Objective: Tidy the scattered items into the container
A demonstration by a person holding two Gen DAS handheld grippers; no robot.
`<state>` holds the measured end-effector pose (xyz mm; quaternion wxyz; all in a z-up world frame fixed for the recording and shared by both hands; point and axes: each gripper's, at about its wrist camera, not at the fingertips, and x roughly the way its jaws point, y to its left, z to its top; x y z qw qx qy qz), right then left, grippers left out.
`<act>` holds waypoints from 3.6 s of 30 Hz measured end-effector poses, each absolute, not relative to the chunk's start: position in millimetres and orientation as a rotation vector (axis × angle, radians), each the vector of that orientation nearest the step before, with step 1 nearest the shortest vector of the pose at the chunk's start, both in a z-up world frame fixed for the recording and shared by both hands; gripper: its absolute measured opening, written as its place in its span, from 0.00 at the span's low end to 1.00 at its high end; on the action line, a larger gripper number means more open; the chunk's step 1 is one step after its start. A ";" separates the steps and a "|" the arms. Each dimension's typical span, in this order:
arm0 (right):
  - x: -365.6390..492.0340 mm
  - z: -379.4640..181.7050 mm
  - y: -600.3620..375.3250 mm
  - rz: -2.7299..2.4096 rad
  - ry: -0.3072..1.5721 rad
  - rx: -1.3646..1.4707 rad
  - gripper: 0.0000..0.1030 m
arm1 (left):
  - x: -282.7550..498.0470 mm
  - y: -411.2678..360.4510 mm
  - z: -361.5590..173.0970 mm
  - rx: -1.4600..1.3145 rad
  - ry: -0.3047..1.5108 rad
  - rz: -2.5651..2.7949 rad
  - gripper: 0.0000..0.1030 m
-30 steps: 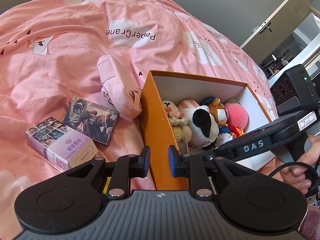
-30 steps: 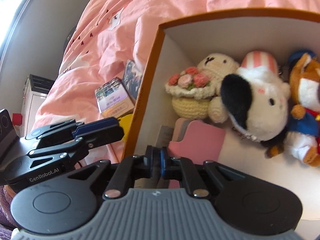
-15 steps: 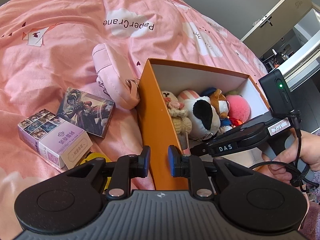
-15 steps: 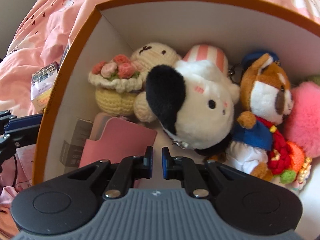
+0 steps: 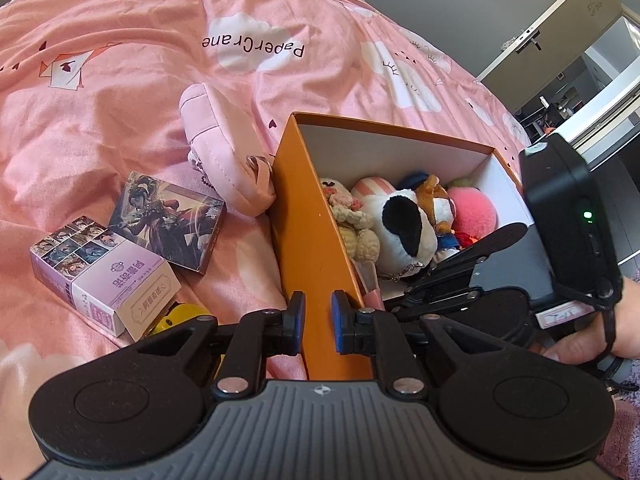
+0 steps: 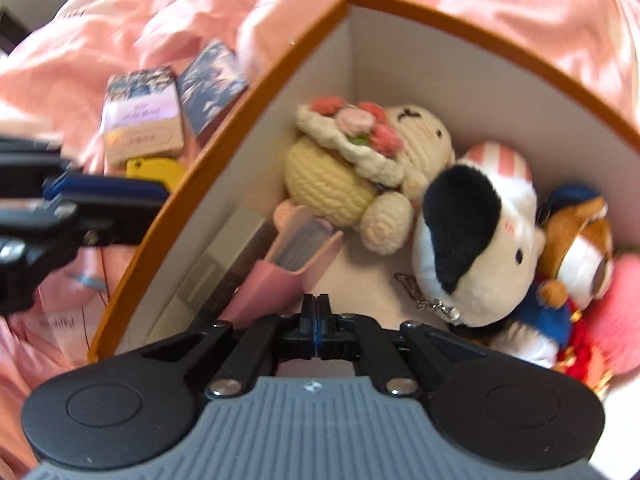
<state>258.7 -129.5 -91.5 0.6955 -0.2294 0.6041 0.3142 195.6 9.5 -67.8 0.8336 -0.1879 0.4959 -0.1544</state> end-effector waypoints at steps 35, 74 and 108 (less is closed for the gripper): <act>219.4 -35.0 -144.1 0.664 1.056 -0.551 0.39 | 167.8 11.1 -34.6 -0.290 1.018 -0.226 0.13; 165.5 -51.3 -29.3 0.761 0.761 -0.584 0.49 | 186.2 134.6 -78.5 -0.645 1.087 0.039 0.45; 199.2 -103.9 14.6 0.770 0.773 -0.990 0.57 | 206.1 150.8 -117.7 -0.852 1.056 0.085 0.30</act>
